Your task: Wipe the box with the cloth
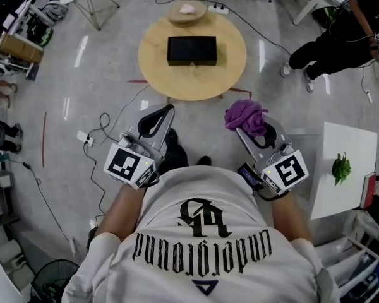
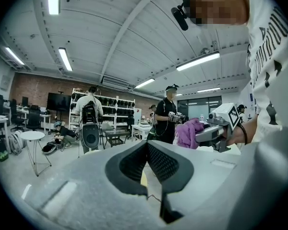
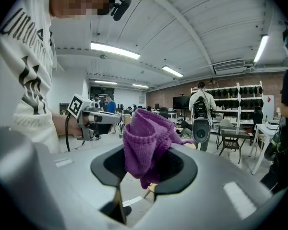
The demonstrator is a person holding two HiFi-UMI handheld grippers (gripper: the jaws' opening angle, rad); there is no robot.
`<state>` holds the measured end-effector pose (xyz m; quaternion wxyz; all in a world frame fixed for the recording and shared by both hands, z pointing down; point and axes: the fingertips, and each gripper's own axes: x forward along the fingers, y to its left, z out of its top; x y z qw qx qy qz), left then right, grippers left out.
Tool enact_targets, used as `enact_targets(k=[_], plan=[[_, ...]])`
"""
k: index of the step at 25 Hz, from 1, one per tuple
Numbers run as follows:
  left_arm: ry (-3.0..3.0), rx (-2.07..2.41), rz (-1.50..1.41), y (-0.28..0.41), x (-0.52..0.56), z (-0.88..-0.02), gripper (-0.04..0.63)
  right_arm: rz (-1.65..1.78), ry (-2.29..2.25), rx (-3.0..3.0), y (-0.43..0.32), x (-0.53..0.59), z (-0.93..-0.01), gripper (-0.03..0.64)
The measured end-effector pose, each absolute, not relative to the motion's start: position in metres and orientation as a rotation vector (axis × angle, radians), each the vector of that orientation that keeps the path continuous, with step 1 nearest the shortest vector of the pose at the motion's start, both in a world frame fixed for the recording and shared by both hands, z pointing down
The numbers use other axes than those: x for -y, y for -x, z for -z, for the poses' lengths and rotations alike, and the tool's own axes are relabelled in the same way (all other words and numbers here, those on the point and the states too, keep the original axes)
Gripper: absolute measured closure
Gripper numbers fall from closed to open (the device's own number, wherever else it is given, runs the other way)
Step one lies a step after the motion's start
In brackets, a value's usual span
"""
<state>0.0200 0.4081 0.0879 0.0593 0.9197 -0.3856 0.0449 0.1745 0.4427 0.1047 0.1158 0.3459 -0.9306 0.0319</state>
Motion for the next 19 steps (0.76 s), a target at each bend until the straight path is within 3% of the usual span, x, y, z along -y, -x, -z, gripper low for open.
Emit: enact_targets(k=[19], plan=[[-2.786, 1.222, -0.147, -0.046, -0.438, -0.083, 0.589, -0.073, -0.982, 2.781, -0.203, -0.466, -0.095, 0.48]])
